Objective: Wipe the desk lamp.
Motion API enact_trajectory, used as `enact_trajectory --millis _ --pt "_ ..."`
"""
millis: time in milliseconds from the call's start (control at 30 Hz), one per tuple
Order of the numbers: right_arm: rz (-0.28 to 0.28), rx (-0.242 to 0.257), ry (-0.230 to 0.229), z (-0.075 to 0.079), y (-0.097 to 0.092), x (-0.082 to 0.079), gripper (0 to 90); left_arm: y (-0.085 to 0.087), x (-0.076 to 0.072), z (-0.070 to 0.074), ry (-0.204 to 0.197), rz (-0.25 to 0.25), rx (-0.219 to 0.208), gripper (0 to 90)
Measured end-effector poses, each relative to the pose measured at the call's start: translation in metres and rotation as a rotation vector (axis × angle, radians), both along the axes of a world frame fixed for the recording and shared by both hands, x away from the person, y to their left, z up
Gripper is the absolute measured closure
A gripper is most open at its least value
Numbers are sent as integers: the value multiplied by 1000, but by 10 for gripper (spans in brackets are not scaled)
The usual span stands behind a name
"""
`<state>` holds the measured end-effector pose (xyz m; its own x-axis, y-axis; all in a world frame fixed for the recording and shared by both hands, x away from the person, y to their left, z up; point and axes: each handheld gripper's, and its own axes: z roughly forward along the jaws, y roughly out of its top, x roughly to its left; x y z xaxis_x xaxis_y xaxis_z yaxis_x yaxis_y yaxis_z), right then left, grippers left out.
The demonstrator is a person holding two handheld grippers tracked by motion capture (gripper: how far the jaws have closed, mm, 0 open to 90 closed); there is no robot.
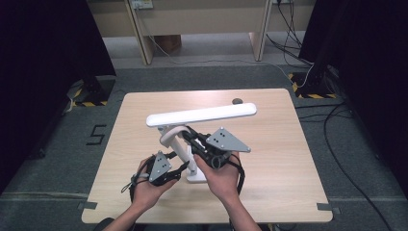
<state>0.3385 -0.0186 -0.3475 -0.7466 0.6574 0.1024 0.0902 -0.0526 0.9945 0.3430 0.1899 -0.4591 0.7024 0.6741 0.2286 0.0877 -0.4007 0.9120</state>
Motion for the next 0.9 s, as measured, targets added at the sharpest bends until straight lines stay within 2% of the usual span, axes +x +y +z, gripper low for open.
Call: enact_trajectory --millis 33,367,467,600,633,733,767,800,900 --pt "-1 -4 -10 0 1 1 845 0 0 0 0 -1 2 475" --pt "8 -34 -10 -2 16 2 844 0 0 0 -1 -4 7 473" --pt "6 -57 -3 -3 18 2 844 0 0 -1 -1 -4 6 472" --pt "-5 -97 -22 -4 21 4 843 0 0 -1 -1 -2 8 471" --pt "0 -107 -6 -4 22 3 843 -1 0 -1 1 -1 -2 471" --pt "-4 -128 -1 -5 25 4 843 -1 -1 -1 1 0 -6 470" --pt "-6 -136 -13 -5 25 5 843 -2 -1 -1 1 1 -9 470" --pt "-9 -144 -8 -5 25 5 843 -1 0 -1 1 -3 12 469" --pt "-12 -155 -6 -6 26 5 844 -2 -1 -1 3 -1 -8 469"
